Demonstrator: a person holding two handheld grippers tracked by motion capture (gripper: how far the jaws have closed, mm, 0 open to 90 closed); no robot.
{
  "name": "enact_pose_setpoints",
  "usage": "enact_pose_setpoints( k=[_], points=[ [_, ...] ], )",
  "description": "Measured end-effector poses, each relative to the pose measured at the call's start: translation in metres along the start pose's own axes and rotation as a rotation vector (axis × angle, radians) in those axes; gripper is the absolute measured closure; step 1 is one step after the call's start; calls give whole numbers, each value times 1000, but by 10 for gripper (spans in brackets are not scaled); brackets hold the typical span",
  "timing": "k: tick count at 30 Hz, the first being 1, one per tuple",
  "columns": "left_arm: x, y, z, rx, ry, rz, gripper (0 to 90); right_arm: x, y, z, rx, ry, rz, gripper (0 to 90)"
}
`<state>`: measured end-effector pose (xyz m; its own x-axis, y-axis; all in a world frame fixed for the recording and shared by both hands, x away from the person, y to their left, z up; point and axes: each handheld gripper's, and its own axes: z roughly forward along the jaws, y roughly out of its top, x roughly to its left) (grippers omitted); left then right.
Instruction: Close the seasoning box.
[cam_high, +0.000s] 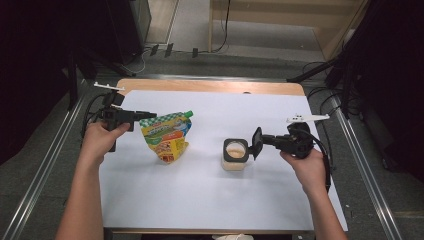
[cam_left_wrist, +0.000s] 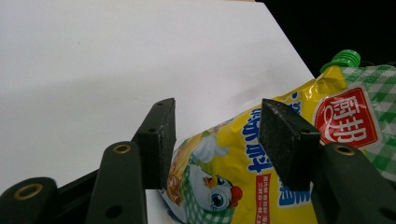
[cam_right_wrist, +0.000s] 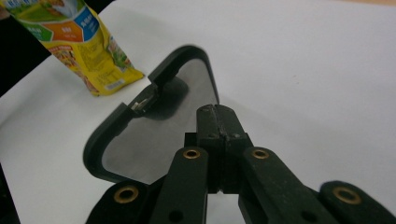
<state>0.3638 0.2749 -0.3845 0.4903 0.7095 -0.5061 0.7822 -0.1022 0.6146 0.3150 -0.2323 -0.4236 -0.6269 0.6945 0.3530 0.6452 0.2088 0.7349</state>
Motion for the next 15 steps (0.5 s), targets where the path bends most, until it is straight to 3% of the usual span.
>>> enact_pose_setpoints(
  k=[6,15],
  points=[
    [1,0,1,5,2,0,474,5,-2,9,21,-2,-1,900],
    [1,0,1,10,3,3,474,11,3,0,-24,23,-9,900]
  ],
)
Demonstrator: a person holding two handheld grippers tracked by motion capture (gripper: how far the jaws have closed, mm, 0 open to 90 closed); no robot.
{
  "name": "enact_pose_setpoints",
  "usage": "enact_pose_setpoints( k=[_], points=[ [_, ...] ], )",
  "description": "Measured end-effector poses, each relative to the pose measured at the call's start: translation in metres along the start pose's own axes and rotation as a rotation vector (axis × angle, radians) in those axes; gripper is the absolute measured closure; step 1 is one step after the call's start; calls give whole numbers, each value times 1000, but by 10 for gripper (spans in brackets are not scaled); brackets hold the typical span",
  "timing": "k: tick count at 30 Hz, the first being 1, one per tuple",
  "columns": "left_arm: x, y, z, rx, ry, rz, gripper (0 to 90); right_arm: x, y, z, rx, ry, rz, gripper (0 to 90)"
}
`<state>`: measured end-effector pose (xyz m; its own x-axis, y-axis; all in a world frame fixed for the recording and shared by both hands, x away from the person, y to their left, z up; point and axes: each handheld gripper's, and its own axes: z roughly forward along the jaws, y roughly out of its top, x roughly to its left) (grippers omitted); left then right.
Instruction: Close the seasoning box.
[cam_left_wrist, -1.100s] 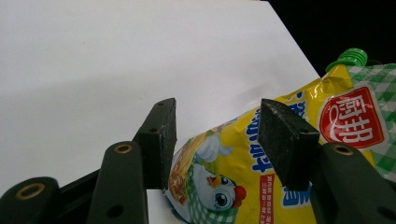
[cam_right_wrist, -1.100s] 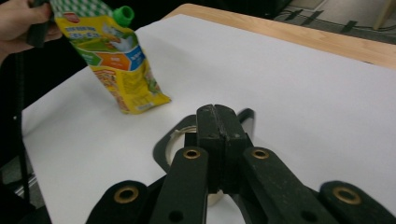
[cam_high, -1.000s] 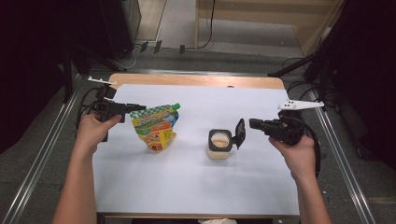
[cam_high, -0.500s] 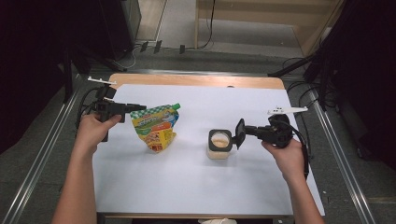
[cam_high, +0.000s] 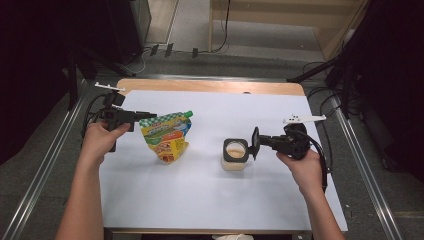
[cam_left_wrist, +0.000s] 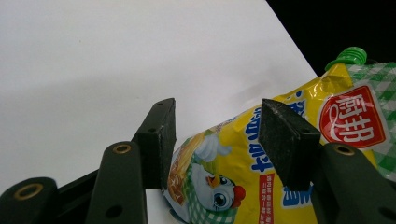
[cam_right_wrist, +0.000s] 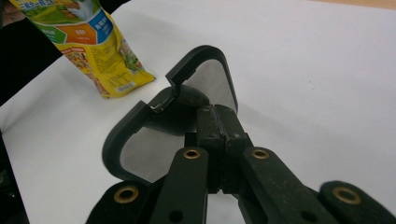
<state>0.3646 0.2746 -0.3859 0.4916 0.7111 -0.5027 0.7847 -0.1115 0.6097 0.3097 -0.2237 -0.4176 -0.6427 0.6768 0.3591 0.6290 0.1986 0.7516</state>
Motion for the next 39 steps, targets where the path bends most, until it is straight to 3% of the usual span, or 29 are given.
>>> enact_pose_setpoints(
  k=[21,39],
  points=[
    [2,0,2,10,-1,-5,465,21,2,14,15,38,-64,900],
    [2,-1,6,27,-2,-1,463,32,-9,48,89,65,-106,900]
  ],
)
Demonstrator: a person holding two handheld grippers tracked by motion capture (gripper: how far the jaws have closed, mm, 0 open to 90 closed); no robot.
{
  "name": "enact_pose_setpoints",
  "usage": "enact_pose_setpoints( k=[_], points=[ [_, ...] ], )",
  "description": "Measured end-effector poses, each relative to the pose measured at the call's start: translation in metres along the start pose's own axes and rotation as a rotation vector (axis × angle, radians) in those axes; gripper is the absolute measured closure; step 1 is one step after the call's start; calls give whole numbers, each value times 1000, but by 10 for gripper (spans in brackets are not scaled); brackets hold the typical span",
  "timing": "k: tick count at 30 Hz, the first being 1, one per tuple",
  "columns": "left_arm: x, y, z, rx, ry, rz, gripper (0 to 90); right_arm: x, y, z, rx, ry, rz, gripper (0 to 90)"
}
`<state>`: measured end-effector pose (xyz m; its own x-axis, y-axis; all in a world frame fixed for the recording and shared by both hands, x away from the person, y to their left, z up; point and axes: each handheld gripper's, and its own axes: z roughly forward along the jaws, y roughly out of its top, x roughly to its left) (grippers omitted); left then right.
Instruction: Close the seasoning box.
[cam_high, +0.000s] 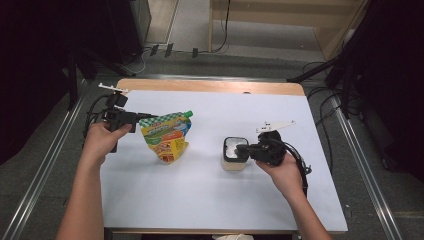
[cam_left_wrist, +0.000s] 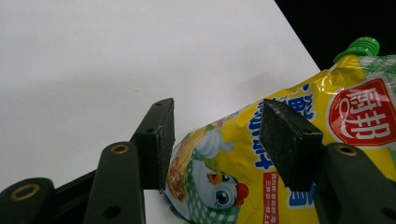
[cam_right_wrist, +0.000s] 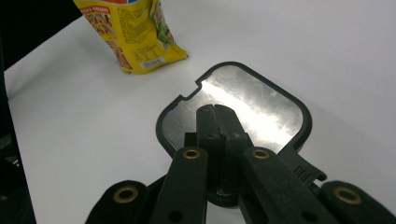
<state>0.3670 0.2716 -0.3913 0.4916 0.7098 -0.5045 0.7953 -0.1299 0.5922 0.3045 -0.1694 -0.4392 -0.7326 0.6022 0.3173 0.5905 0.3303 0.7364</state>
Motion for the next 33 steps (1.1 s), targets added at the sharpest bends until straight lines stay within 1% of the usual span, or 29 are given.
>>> enact_pose_setpoints(
  k=[5,7,11,13,16,20,24,29,33],
  points=[
    [1,-1,1,4,1,-5,462,1,0,1,-1,4,1,900],
    [1,-1,1,6,0,-1,461,1,0,1,-2,5,1,900],
    [1,-1,1,2,0,-6,460,2,0,0,-4,2,0,877],
    [2,-1,0,3,1,-7,459,2,1,-1,-12,0,-1,850],
    [2,-1,1,1,2,-16,453,2,2,-6,-34,-11,-18,769],
    [2,-1,1,1,2,-19,452,-1,3,-13,-63,-21,-35,699],
    [2,-1,1,1,1,-19,451,-7,2,-18,-77,-26,-27,648],
    [3,-1,2,10,5,-19,448,-17,-1,-26,-96,-58,-13,592],
    [4,-1,2,10,6,-21,446,-25,-3,-33,-121,-82,-23,544]
  ],
)
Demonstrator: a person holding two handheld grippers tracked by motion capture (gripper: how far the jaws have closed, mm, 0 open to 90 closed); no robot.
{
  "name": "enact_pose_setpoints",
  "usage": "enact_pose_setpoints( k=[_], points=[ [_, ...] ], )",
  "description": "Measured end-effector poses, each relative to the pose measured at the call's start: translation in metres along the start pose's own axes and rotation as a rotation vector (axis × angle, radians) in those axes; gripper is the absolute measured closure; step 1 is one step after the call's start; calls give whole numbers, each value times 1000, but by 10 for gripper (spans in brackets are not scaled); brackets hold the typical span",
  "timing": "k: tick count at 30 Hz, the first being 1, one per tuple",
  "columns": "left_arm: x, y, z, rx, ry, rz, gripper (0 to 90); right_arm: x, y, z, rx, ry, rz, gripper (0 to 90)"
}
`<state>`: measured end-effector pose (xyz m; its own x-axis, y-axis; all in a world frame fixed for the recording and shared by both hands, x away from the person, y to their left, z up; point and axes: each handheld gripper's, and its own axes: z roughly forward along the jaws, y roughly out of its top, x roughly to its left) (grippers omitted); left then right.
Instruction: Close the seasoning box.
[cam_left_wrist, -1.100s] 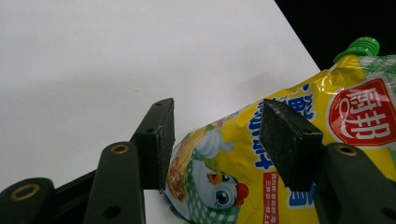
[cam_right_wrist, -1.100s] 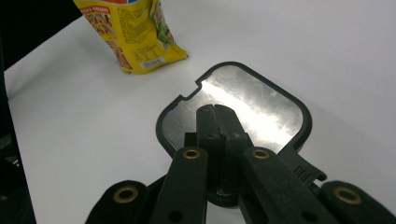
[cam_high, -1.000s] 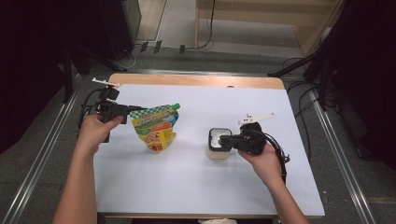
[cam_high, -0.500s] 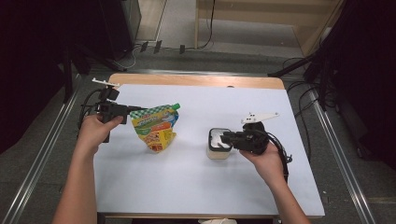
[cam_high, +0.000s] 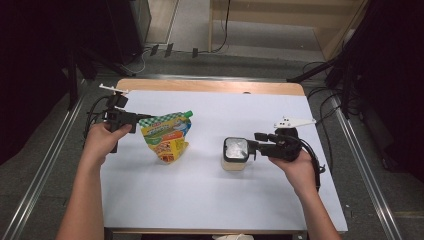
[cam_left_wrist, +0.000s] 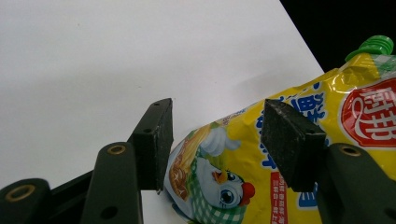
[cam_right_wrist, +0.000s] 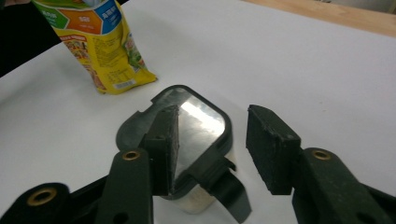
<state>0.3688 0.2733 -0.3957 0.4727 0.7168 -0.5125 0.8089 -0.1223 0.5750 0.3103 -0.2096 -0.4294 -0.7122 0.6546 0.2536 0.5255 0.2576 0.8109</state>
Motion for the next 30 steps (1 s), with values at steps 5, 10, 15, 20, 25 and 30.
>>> enact_pose_setpoints(
  k=[5,10,15,20,25,30],
  points=[
    [0,0,1,2,1,0,443,-12,-3,-9,-22,-31,3,500],
    [1,-1,2,6,0,-4,434,-24,-6,-20,-62,-71,3,459],
    [1,-1,4,10,2,-5,434,-37,-10,-31,-87,-112,24,440],
    [2,-1,4,9,2,-9,434,-48,-16,-38,-96,-149,40,432],
    [3,-2,4,5,4,-8,435,-58,-22,-42,-96,-172,58,415],
    [4,-2,5,6,6,-6,435,-66,-29,-42,-99,-202,61,380]
  ],
)
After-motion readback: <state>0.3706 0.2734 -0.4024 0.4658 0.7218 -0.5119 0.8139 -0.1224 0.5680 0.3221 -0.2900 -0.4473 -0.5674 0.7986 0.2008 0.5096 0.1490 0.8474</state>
